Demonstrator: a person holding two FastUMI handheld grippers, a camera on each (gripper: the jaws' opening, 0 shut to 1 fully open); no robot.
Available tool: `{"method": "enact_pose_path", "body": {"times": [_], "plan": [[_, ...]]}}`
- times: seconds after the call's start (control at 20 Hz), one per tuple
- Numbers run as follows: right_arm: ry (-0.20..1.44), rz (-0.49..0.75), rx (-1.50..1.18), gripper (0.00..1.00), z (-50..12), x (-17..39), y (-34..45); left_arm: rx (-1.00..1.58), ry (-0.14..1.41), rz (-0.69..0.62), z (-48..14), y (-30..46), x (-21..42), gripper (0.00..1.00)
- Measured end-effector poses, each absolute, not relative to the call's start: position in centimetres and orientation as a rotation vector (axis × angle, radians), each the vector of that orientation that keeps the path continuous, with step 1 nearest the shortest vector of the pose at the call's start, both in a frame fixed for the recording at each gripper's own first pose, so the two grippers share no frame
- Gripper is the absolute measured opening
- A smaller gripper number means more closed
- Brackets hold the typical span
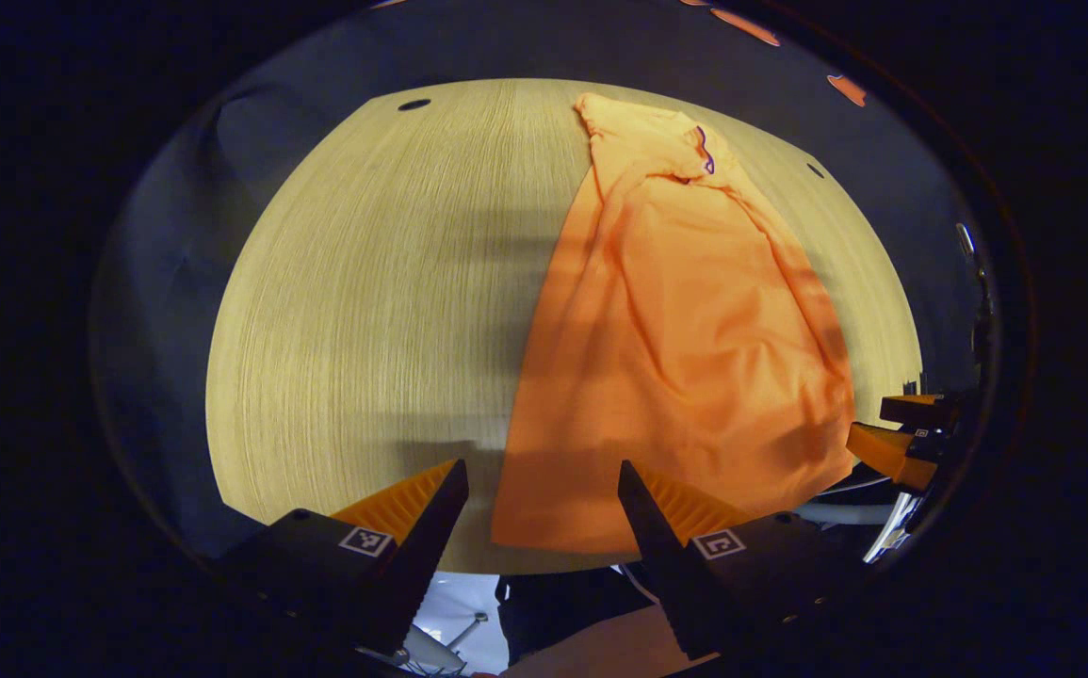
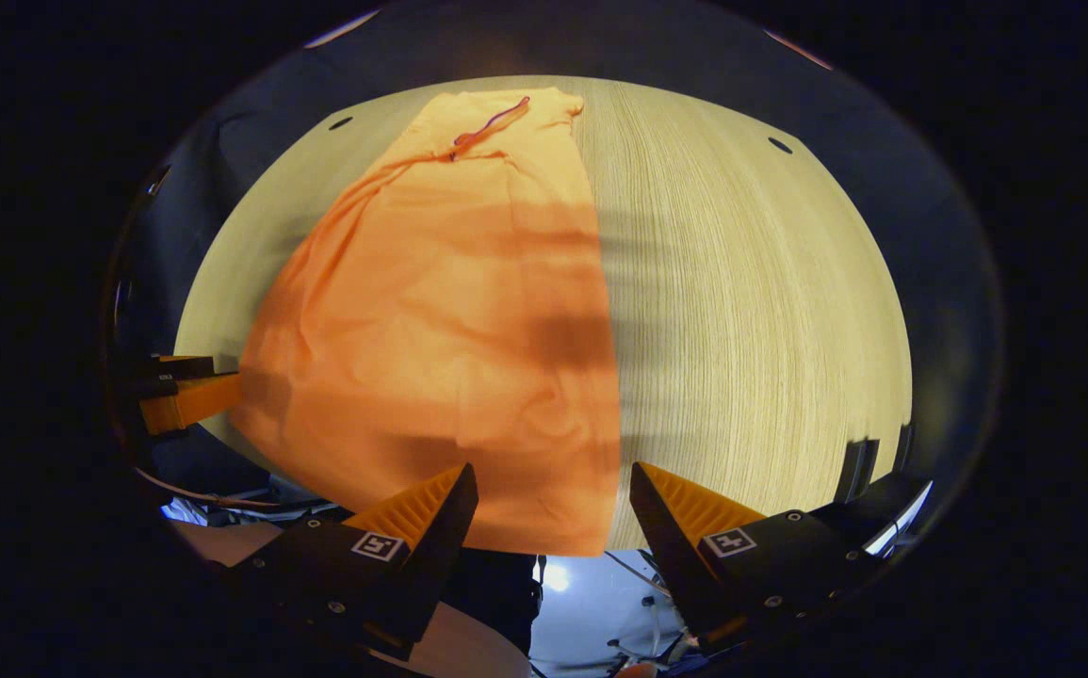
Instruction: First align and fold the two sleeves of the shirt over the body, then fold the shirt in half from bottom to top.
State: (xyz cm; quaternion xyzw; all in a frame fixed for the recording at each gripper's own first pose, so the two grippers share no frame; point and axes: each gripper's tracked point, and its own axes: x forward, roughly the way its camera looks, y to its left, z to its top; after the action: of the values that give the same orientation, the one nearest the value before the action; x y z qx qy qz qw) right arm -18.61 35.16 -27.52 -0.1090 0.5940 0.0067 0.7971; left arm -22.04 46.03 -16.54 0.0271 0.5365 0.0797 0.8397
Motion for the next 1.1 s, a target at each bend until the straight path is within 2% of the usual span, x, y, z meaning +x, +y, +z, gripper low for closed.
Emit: {"method": "enact_pose_path", "body": {"times": [0.3,0.4,0.7,0.9,0.95,1.0,1.05,1.1], "plan": [[1.332,0.004,-0.220,1.00,-29.8,-20.3,35.8,0.165,1.210,0.155,-20.0,44.4,-24.0,0.99],[1.352,-0.005,-0.204,0.99,-30.7,-20.5,36.2,0.213,1.188,0.153,-20.0,44.3,-23.4,1.00],[1.373,0.007,-0.208,0.99,-31.3,-20.7,36.4,0.162,1.269,0.197,-20.2,44.2,-23.7,0.99],[1.380,0.010,-0.212,0.99,-31.3,-20.6,36.5,0.145,1.258,0.203,-20.3,43.8,-23.8,0.98],[1.383,0.011,-0.212,0.99,-31.3,-20.6,36.5,0.146,1.256,0.201,-20.2,43.5,-23.7,0.92],[1.394,0.019,-0.222,0.97,-31.6,-20.7,36.5,0.148,1.253,0.198,-20.5,43.0,-23.6,0.88],[1.387,0.027,-0.225,0.89,-31.2,-20.6,36.7,0.155,1.247,0.191,-20.5,42.5,-23.5,0.75],[1.374,0.038,-0.236,0.65,-31.4,-20.7,36.7,0.163,1.229,0.179,-20.6,42.1,-23.1,0.67]]}}
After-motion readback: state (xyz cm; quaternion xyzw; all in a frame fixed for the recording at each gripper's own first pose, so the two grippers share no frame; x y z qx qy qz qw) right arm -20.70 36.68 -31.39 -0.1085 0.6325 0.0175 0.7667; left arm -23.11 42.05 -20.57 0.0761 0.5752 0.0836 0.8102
